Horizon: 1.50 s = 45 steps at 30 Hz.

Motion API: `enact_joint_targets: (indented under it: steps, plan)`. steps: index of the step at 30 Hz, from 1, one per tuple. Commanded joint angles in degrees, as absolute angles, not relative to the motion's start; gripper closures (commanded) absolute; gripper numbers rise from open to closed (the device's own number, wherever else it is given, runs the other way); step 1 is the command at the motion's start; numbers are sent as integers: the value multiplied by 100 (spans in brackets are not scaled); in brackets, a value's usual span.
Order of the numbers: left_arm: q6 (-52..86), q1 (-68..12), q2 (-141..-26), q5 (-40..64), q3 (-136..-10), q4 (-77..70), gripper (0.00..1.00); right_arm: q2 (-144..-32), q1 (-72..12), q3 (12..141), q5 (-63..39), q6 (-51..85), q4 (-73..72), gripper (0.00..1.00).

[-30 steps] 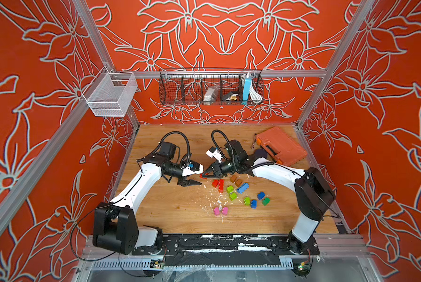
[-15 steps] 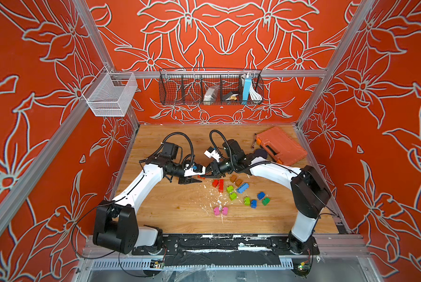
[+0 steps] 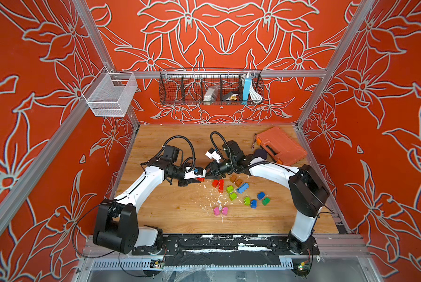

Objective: Assemble the letter h with lego
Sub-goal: Pick up the lego brick from the center of the board, then place the lego brick at the center of the board.

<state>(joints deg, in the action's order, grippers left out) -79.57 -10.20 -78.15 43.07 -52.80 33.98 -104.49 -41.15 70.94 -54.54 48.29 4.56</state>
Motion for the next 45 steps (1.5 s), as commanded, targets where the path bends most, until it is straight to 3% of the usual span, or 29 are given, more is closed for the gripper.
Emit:
enact_joint_targets:
  steps: [1,9,17,23,27,33,41,45]
  plan:
    - [-7817,-1046,-8018,3918,-5086,3020,66,-10218,-3807,6829,-4748,4264,1040,51]
    - [-7598,-1161,-8781,3052,-5090,2828,65,-10066,-3570,6776,-2994,2629,2676,51]
    - [-7045,-1379,-9580,2197,-5447,2865,64,-9914,-3828,7003,-1697,1631,3370,51]
    - [-6814,-1391,-9824,2138,-5632,3107,43,-9966,-4149,7145,-1291,1040,3208,50]
    - [-6709,-1252,-9582,2592,-5683,3476,29,-9978,-4262,7163,-1429,583,2930,50]
    - [-6817,-579,-8535,3683,-5641,4160,17,-10056,-4553,7203,-1604,-100,2637,46]
    - [-6959,642,-7629,4906,-5494,4884,15,-10733,-4881,7792,-1328,-584,3120,42]
    - [-6097,882,-7406,5136,-5475,4825,15,-11056,-4935,8058,-1103,-643,3377,43]
